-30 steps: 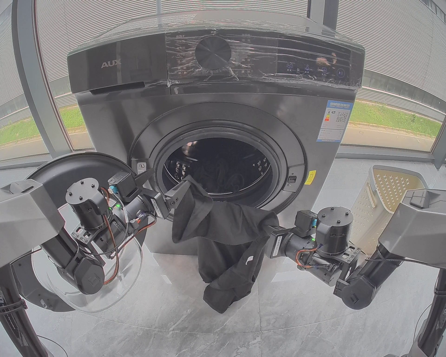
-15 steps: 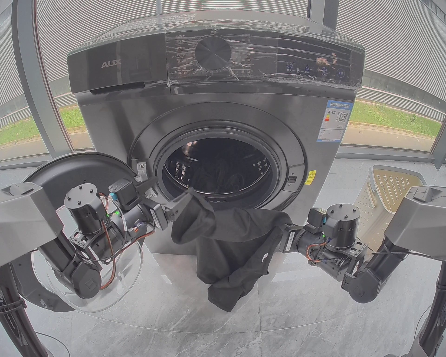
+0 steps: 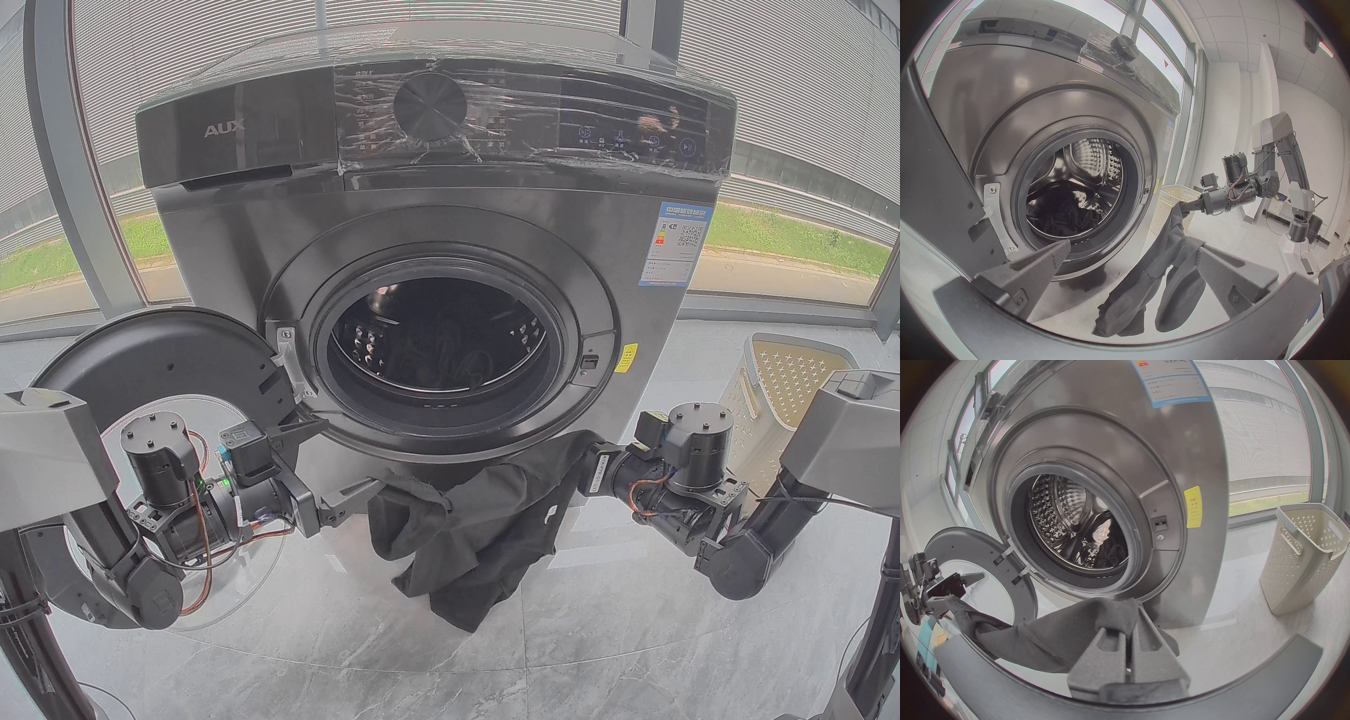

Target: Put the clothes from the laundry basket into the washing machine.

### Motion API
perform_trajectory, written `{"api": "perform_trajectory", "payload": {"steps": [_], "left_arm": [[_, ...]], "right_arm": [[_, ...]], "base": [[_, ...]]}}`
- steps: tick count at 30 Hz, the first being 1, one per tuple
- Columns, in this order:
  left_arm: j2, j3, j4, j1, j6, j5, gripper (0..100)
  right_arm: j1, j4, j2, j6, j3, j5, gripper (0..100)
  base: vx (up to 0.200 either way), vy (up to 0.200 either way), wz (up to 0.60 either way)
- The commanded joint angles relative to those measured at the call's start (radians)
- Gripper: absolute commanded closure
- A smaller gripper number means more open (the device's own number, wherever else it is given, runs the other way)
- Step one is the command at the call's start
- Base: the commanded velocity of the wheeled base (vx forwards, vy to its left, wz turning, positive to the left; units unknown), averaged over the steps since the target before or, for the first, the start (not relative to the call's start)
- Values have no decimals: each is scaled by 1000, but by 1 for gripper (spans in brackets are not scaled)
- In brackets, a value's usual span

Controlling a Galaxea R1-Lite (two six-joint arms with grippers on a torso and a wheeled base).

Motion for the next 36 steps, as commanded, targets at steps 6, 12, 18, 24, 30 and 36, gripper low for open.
{"api": "perform_trajectory", "payload": {"steps": [6,12,18,24,30,36], "left_arm": [[-9,8,-1,32,2,-11,0],[11,-19,-1,5,2,55,0],[60,-61,-1,-83,8,227,0],[60,-52,-2,-135,8,235,0],[62,-58,-2,-140,8,232,0],[65,-42,-4,-161,5,203,0]], "right_arm": [[-43,0,5,0,0,-3,100],[-23,-2,0,0,1,-1,100],[65,1,-9,3,4,2,100],[117,24,-9,22,-57,-9,100],[178,92,-49,75,-138,-1,100],[220,96,-44,78,-168,4,100]], "base": [[0,0,0],[0,0,0],[0,0,0],[0,0,0],[0,0,0],[0,0,0]]}}
